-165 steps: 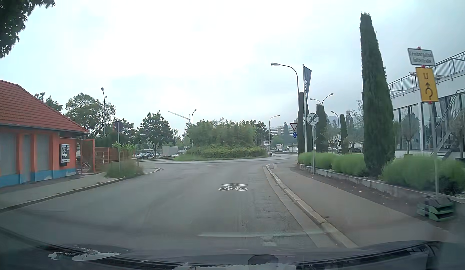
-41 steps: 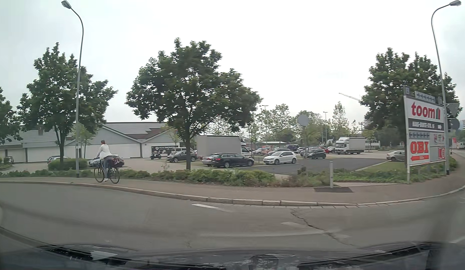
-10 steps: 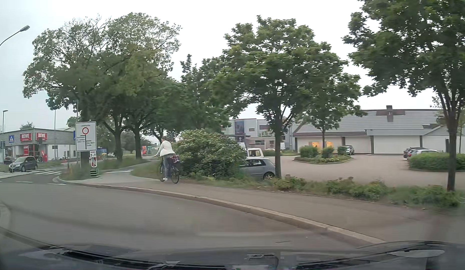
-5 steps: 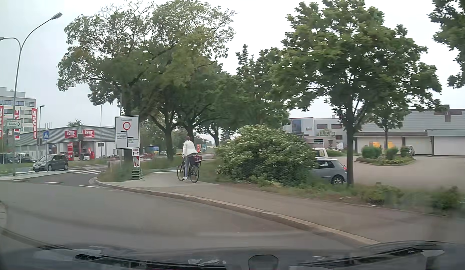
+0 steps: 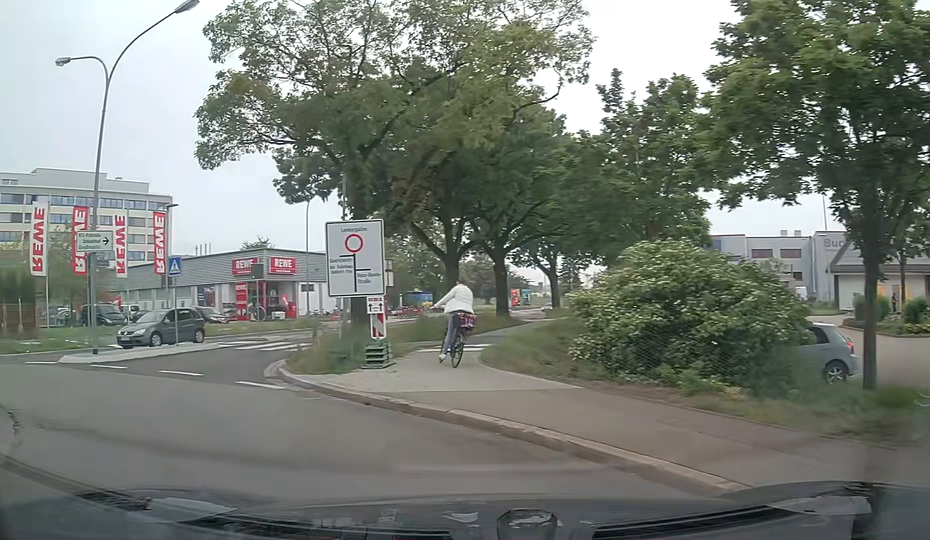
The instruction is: Follow the waypoints while adhering to traffic rules and regulations
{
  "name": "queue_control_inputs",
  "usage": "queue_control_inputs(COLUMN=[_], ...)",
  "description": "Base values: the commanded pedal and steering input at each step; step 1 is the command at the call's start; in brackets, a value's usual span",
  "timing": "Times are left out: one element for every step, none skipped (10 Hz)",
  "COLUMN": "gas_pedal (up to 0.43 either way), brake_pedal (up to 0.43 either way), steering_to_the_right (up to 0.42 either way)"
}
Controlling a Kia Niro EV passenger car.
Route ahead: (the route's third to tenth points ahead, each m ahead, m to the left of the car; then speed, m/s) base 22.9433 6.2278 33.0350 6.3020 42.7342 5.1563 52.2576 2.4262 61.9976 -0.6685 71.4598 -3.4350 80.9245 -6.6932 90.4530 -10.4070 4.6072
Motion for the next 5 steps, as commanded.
queue_control_inputs(gas_pedal=[0.039,0.028,0.02,0.02,0.0], brake_pedal=[0.0,0.0,0.0,0.0,0.0], steering_to_the_right=[-0.368,-0.368,-0.37,-0.373,-0.376])
